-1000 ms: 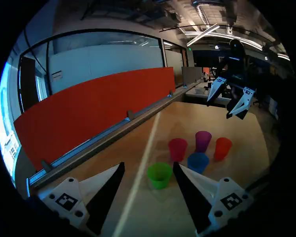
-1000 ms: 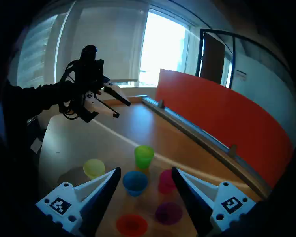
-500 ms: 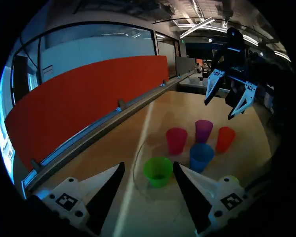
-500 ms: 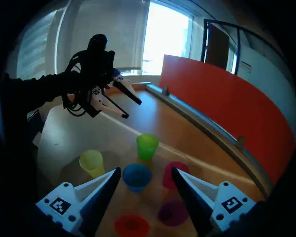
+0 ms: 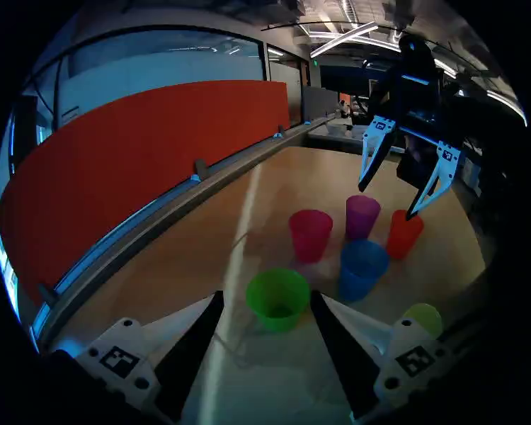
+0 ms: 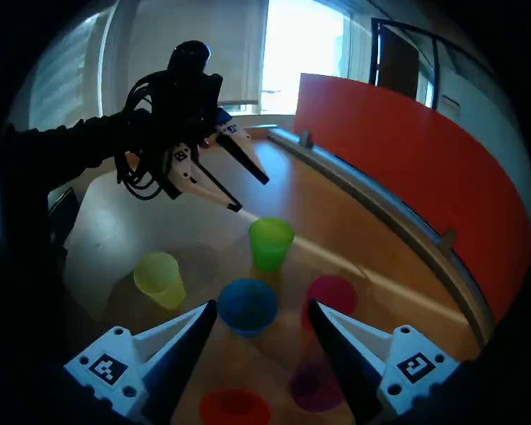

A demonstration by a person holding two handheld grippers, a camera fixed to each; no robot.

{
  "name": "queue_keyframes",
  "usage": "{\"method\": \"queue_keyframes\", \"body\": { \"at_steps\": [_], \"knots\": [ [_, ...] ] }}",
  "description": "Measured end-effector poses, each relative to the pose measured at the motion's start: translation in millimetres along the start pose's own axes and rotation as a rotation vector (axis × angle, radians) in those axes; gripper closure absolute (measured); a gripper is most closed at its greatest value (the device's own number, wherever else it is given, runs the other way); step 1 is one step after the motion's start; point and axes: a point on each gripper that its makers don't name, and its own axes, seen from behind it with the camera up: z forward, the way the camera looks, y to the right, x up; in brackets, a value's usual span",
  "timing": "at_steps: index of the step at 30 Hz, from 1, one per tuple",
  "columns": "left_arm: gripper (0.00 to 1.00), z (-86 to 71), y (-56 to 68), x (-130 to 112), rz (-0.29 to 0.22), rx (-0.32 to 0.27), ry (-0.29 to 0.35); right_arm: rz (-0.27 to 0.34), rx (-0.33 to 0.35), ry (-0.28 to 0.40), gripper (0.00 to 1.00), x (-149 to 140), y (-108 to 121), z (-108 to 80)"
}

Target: Pour water

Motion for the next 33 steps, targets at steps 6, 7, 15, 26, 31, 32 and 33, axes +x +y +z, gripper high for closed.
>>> {"method": "queue_keyframes", "body": {
  "at_steps": [6, 7, 15, 26, 31, 32, 33],
  "knots": [
    [0.09, 12.7, 5.2, -11, 0.015, -0.031, -0.033, -0.012, 0.019, -0.036, 0.01, -6, -2, 9.8],
    [0.09, 14.7, 6.1, -12, 0.018, -0.035, -0.039, -0.014, 0.022, -0.041, 0.01, -7, -2, 11.3],
    [0.09, 29.6, 10.3, -23, 0.044, -0.061, -0.086, -0.030, 0.036, -0.099, 0.00, -17, -1, 23.5],
    [0.09, 48.2, 14.7, -36, 0.065, -0.085, -0.132, -0.054, 0.062, -0.142, 0.01, -26, -4, 34.2],
    [0.09, 56.4, 13.6, -37, 0.067, -0.085, -0.137, -0.061, 0.062, -0.153, 0.01, -29, -3, 36.2],
    [0.09, 57.8, 13.7, -38, 0.065, -0.087, -0.139, -0.062, 0.063, -0.153, 0.01, -29, -3, 36.7],
    [0.09, 59.3, 13.8, -38, 0.063, -0.089, -0.140, -0.063, 0.065, -0.153, 0.00, -29, -3, 37.1]
  ]
}}
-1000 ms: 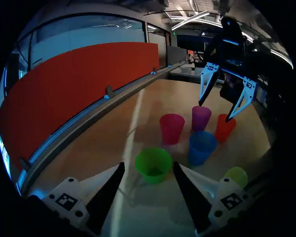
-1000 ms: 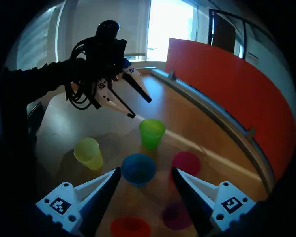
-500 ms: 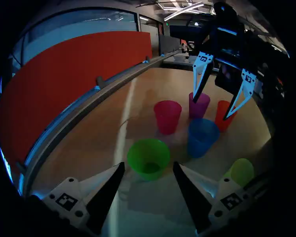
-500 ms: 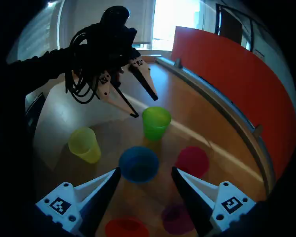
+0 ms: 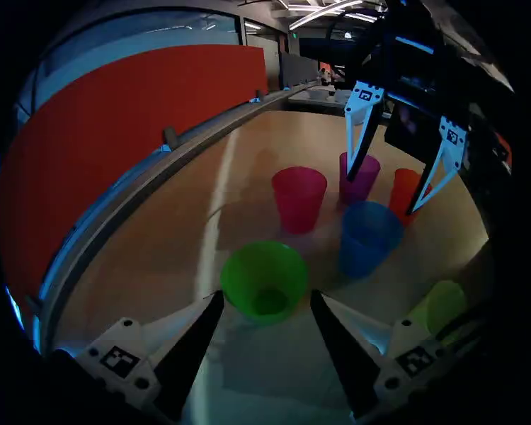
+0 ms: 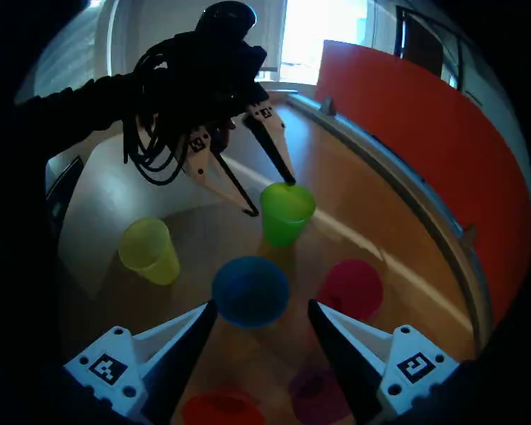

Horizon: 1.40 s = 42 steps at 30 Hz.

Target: Pour water

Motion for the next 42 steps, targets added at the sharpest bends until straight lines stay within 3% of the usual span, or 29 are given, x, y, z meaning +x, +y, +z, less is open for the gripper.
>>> {"method": "queue_keyframes", "body": {
  "at_steps": [21, 42],
  "knots": [
    [0.09, 28.4, -3.6, 4, 0.005, -0.001, 0.021, -0.006, 0.009, -0.028, 0.01, -5, 1, 5.5],
    [0.14, 30.2, -7.5, 4, -0.012, 0.023, 0.034, -0.012, 0.004, -0.045, 0.00, -4, 3, 2.9]
  ]
}}
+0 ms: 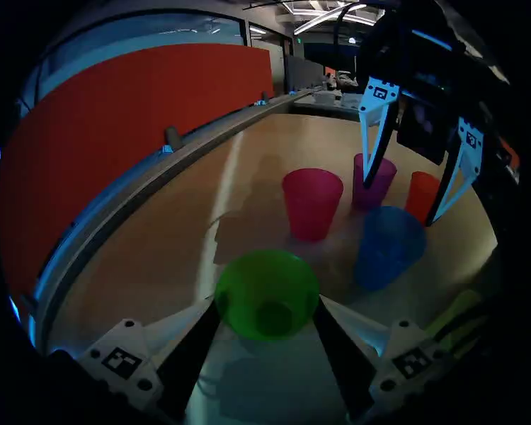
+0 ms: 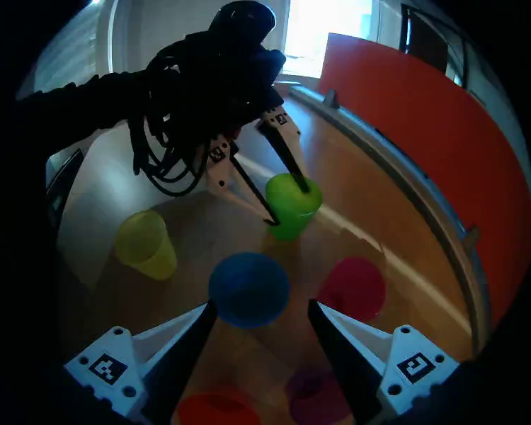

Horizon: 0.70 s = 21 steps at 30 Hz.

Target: Pour water

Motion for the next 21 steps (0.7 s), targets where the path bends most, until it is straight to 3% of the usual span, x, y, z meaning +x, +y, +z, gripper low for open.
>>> {"method": "queue_keyframes", "body": {
  "at_steps": [21],
  "knots": [
    [0.14, -24.8, -9.6, 9, -0.006, 0.030, 0.047, -0.006, 0.022, -0.041, 0.01, 5, -5, 7.8]
  ]
}}
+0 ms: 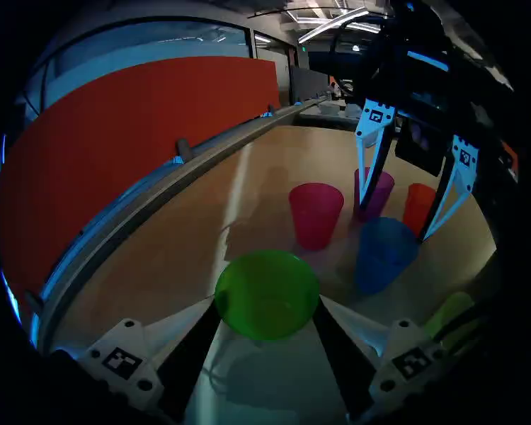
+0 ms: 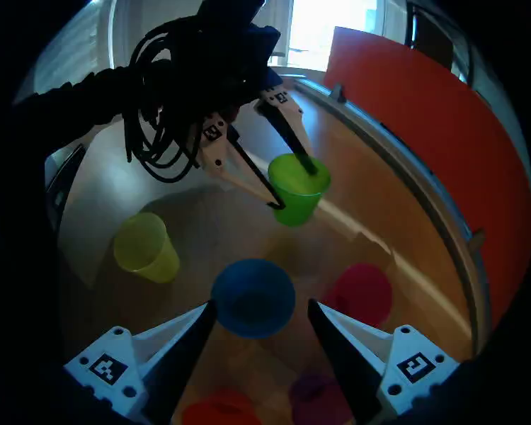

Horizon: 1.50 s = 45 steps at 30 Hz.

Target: Pour water

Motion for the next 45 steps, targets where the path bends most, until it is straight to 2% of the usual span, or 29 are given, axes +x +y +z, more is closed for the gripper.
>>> {"method": "queue_keyframes", "body": {
  "at_steps": [15, 33, 45],
  "knots": [
    [0.14, -5.8, -2.5, 1, 0.016, 0.011, 0.005, -0.018, 0.023, -0.022, 0.01, 0, -7, 2.5],
    [0.14, -6.3, -0.4, 1, 0.029, 0.011, 0.010, -0.029, 0.027, -0.079, 0.00, -9, -7, 18.0],
    [0.14, -8.1, 0.5, 3, 0.034, 0.013, 0.017, -0.007, 0.029, -0.097, 0.00, -12, -8, 29.2]
  ]
}}
